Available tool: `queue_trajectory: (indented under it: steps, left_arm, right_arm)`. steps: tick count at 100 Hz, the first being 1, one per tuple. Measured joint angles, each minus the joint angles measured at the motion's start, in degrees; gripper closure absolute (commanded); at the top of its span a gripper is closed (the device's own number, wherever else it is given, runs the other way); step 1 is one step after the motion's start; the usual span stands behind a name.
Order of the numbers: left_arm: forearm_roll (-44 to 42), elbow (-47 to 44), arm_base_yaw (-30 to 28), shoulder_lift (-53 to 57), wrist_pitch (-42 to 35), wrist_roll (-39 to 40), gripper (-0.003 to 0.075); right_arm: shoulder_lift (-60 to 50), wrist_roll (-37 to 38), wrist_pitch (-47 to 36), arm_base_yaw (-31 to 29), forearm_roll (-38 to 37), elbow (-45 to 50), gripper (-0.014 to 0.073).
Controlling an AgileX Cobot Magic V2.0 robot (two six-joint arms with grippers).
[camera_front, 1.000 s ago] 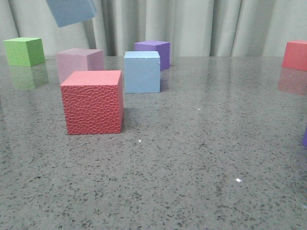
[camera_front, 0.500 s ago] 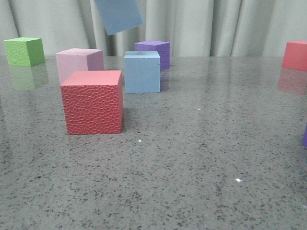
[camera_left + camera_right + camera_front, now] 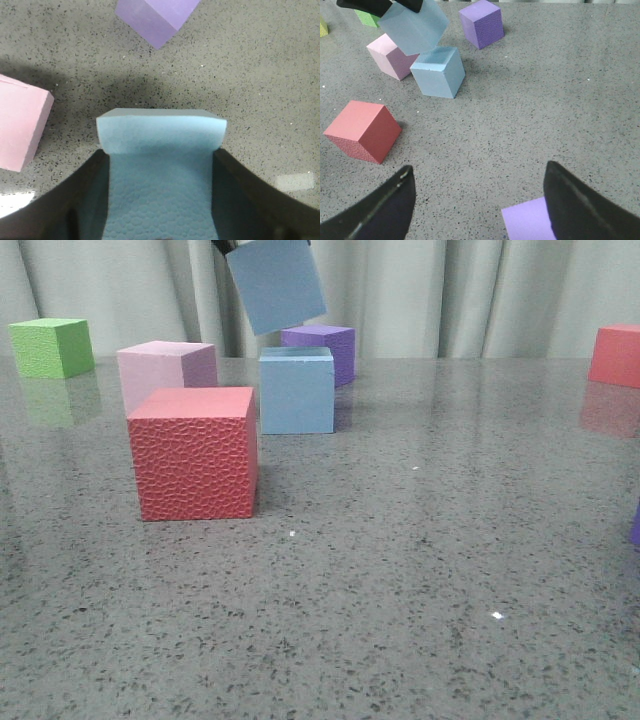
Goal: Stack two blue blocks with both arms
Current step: 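Lift the light-blue cube with the left gripper and carry it above the placed cube, then lower the held cube onto the placed light-blue cube and open the left gripper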
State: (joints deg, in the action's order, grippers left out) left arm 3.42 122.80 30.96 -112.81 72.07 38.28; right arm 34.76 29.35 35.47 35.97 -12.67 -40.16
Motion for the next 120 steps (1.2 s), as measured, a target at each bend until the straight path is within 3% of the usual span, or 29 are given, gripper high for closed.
queue_trajectory:
  steps: [106,120]
  left_arm:
    - [0.35,-1.72,1.55,0.00,0.00,-1.03,0.0512]
    - [0.35,-1.75,1.55,0.00,0.00,-1.03,0.0484]
  right_arm:
    - [0.00,0.03,0.00,0.00,0.00,0.00,0.0054]
    - [0.00,0.03,0.00,0.00,0.00,0.00,0.0054]
